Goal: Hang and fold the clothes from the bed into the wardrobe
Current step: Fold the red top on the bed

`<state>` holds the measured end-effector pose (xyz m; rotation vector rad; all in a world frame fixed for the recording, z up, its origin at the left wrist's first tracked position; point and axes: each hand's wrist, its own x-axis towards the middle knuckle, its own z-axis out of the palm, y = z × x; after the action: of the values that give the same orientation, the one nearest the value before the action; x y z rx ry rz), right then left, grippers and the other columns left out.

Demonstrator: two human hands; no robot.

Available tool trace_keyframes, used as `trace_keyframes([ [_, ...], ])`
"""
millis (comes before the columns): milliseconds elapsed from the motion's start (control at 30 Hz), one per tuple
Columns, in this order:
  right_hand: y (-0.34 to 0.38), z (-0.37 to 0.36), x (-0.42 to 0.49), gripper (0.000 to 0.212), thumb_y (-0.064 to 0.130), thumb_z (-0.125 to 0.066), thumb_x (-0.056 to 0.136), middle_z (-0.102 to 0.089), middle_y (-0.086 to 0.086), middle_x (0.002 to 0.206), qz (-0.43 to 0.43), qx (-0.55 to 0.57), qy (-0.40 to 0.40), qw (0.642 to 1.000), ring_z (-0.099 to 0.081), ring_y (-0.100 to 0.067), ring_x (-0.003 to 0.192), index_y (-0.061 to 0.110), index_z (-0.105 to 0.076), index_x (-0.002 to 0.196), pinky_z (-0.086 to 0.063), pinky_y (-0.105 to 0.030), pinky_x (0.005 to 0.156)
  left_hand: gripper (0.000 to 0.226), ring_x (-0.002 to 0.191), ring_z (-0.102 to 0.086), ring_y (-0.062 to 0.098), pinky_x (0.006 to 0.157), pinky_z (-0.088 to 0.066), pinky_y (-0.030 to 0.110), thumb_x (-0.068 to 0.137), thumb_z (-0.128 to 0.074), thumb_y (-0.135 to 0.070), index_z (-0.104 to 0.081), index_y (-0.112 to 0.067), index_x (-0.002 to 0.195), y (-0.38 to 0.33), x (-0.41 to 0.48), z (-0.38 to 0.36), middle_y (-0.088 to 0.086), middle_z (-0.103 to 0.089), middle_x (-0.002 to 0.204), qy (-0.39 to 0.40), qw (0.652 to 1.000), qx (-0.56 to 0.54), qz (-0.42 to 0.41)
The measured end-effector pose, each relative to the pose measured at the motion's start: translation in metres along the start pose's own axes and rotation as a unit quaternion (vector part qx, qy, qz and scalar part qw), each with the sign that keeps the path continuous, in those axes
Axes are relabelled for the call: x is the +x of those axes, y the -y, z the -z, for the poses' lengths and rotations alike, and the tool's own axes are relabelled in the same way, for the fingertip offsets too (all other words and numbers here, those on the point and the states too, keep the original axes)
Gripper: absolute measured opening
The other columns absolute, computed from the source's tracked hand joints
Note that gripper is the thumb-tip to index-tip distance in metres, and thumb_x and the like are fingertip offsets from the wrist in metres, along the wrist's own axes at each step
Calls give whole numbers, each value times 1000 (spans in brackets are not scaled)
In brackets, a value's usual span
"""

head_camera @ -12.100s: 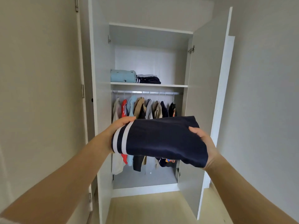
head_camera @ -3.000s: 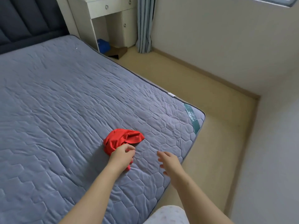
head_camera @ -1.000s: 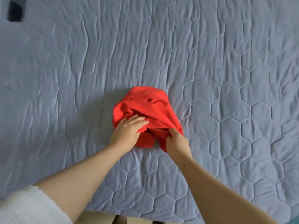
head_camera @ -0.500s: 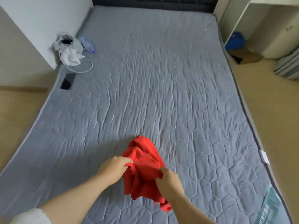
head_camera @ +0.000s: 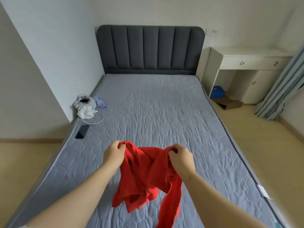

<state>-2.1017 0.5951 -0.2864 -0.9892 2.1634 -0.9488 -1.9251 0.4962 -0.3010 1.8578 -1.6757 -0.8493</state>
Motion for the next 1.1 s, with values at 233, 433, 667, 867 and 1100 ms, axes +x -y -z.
trace_keyframes([
  [233,59,29,10,19,12,-47,84,-62,4,68,89,90,-65,990,-55,-8,62,15,-66,80,-47,-24,57,25,100,-55,15,73,-39,19,91,-55,-12,-58,-24,113,-52,-12,32,5,-57,117,90,978,-70,-173],
  [433,75,20,3,19,12,-49,86,-62,4,69,131,61,5,989,-53,-5,61,17,-63,73,-42,-18,54,38,86,-60,-9,69,-48,9,83,-69,-18,-48,-31,111,-62,-36,22,-12,-58,107,327,903,-223,-168],
  [667,70,21,2,16,10,-54,85,-57,12,71,143,57,7,988,-51,0,66,21,-66,80,-37,-6,51,18,84,-60,24,70,-39,28,94,-45,-16,-61,-15,85,-35,-24,12,4,-62,84,199,972,26,-126],
  [867,56,18,-3,56,16,-77,72,-49,3,78,118,100,136,979,-50,-8,64,30,-52,121,-42,-11,57,30,37,-56,7,39,-45,18,96,-38,3,-56,-12,77,-67,-20,26,0,-62,47,191,885,-419,72],
  [1100,52,9,2,13,14,-62,86,-63,-6,83,103,39,96,989,-58,-20,79,8,-67,96,-46,-28,71,19,55,-64,5,49,-51,17,95,-45,-5,-58,-16,87,-96,-29,43,1,-69,70,270,842,-466,-30],
])
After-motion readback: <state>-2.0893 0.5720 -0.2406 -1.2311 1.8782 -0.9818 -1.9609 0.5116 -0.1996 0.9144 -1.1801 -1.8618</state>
